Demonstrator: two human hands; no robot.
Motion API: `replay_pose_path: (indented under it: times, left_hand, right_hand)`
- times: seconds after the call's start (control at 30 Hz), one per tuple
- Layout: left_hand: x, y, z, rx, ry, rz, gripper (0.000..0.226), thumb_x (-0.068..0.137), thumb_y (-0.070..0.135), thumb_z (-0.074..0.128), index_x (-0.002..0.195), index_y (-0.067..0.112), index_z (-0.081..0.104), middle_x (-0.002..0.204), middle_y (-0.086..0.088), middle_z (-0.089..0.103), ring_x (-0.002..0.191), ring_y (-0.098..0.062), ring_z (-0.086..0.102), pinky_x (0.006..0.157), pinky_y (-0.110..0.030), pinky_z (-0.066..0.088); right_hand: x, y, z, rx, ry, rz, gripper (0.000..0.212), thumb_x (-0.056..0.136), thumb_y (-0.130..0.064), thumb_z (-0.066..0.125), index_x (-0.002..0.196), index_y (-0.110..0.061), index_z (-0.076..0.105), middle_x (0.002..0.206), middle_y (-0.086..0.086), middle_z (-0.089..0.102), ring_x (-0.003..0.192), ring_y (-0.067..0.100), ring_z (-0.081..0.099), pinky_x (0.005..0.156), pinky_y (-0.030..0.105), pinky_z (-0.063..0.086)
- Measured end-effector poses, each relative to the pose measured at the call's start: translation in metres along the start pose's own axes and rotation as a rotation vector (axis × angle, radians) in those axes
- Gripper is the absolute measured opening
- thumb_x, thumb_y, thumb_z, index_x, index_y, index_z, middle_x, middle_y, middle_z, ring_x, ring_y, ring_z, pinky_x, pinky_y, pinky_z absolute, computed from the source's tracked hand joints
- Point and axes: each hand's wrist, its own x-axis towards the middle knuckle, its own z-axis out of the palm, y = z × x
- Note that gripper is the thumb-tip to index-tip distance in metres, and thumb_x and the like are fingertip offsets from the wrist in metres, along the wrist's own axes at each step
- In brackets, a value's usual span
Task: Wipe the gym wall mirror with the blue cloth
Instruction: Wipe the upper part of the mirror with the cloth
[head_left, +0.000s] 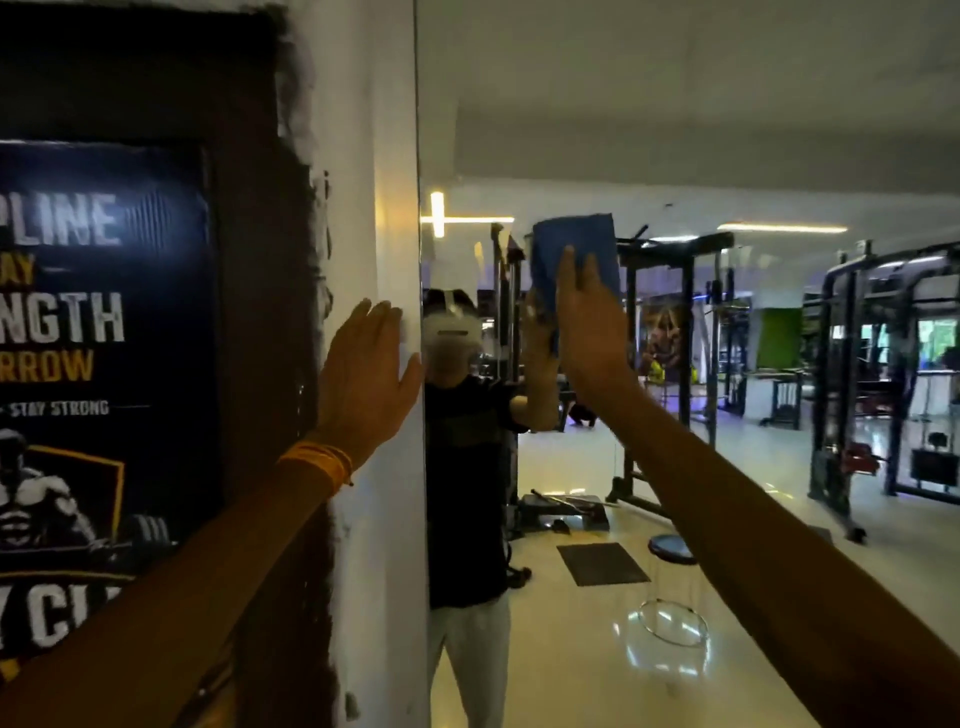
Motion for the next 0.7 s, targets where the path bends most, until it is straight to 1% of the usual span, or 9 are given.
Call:
replay_pose_path:
  times: [0.07, 0.1, 0.17, 0.23, 0.33, 0.43, 0.5, 0.63, 0.7]
  left_hand:
    - [0.018, -0.008, 0.007, 0.009, 0.029, 0.043, 0.062, 0.105, 0.034, 0.053, 0.154, 0.000, 0.038, 0.162, -0.021, 0.036, 0.154, -0.037, 0.026, 0.127, -0.050, 0.021]
    - [0.025, -0.012, 0.011, 0.016, 0.054, 0.069, 0.061, 0.105, 0.031, 0.054, 0.154, 0.000, 0.037, 0.163, -0.020, 0.033, 0.155, -0.037, 0.024, 0.127, -0.050, 0.020]
    - [0.033, -0.019, 0.020, 0.030, 0.102, 0.124, 0.061, 0.103, 0.034, 0.048, 0.153, 0.000, 0.040, 0.164, -0.020, 0.032, 0.154, -0.038, 0.024, 0.126, -0.050, 0.021]
    - [0.037, -0.026, 0.031, 0.027, 0.135, 0.160, 0.064, 0.101, 0.037, 0.044, 0.153, 0.001, 0.040, 0.165, -0.019, 0.031, 0.154, -0.038, 0.023, 0.125, -0.051, 0.021]
    - [0.047, -0.031, 0.046, 0.037, 0.191, 0.190, 0.067, 0.102, 0.038, 0.042, 0.157, 0.002, 0.033, 0.168, -0.019, 0.023, 0.157, -0.036, 0.017, 0.126, -0.054, 0.019]
    - [0.059, -0.030, 0.057, 0.042, 0.223, 0.240, 0.071, 0.103, 0.040, 0.039, 0.161, 0.004, 0.021, 0.170, -0.016, 0.014, 0.158, -0.034, 0.009, 0.128, -0.052, 0.011]
    - [0.066, -0.028, 0.063, 0.027, 0.236, 0.244, 0.071, 0.103, 0.040, 0.038, 0.162, 0.006, 0.018, 0.171, -0.015, 0.012, 0.159, -0.033, 0.007, 0.129, -0.052, 0.009]
    - [0.072, -0.031, 0.073, 0.062, 0.266, 0.244, 0.072, 0.103, 0.040, 0.036, 0.163, 0.007, 0.015, 0.172, -0.014, 0.009, 0.159, -0.033, 0.005, 0.129, -0.053, 0.008]
    - [0.073, -0.033, 0.076, 0.095, 0.281, 0.245, 0.071, 0.104, 0.040, 0.032, 0.163, 0.006, 0.014, 0.172, -0.014, 0.008, 0.159, -0.033, 0.003, 0.129, -0.052, 0.006]
  right_hand:
    - [0.000, -0.014, 0.026, -0.047, -0.051, -0.028, 0.075, 0.108, -0.021, 0.046, 0.163, -0.006, -0.004, 0.168, 0.027, -0.003, 0.154, 0.046, 0.014, 0.118, 0.050, 0.038]
    - [-0.004, -0.017, 0.039, -0.096, -0.033, -0.054, 0.071, 0.108, -0.025, 0.042, 0.163, -0.004, 0.002, 0.168, 0.028, 0.000, 0.154, 0.048, 0.011, 0.119, 0.052, 0.036]
    - [-0.006, -0.010, 0.056, -0.110, 0.089, -0.078, 0.066, 0.105, -0.038, 0.032, 0.162, -0.005, 0.023, 0.164, 0.030, 0.021, 0.145, 0.054, 0.031, 0.109, 0.059, 0.044]
    - [-0.002, 0.004, 0.068, -0.104, 0.190, -0.080, 0.068, 0.099, -0.046, 0.029, 0.157, -0.013, 0.039, 0.156, 0.027, 0.039, 0.132, 0.050, 0.045, 0.102, 0.060, 0.043]
    - [0.009, 0.019, 0.074, -0.064, 0.213, -0.132, 0.064, 0.100, -0.058, 0.031, 0.152, -0.022, 0.046, 0.156, 0.018, 0.039, 0.143, 0.040, 0.031, 0.116, 0.060, 0.024]
    - [0.026, 0.032, 0.083, -0.002, 0.228, -0.197, 0.061, 0.104, -0.060, 0.030, 0.149, -0.023, 0.046, 0.167, 0.015, 0.024, 0.155, 0.035, 0.015, 0.124, 0.058, 0.008]
    - [0.031, 0.034, 0.090, -0.029, 0.268, -0.221, 0.062, 0.104, -0.061, 0.028, 0.151, -0.023, 0.043, 0.169, 0.014, 0.021, 0.156, 0.032, 0.013, 0.126, 0.052, 0.001]
    - [0.032, 0.032, 0.099, -0.098, 0.319, -0.201, 0.065, 0.106, -0.059, 0.022, 0.162, -0.027, 0.021, 0.171, 0.011, 0.015, 0.158, 0.031, 0.009, 0.126, 0.050, -0.002]
    - [0.032, 0.035, 0.100, -0.124, 0.297, -0.266, 0.065, 0.107, -0.058, 0.019, 0.163, -0.027, 0.017, 0.171, 0.009, 0.012, 0.158, 0.030, 0.007, 0.126, 0.053, 0.000]
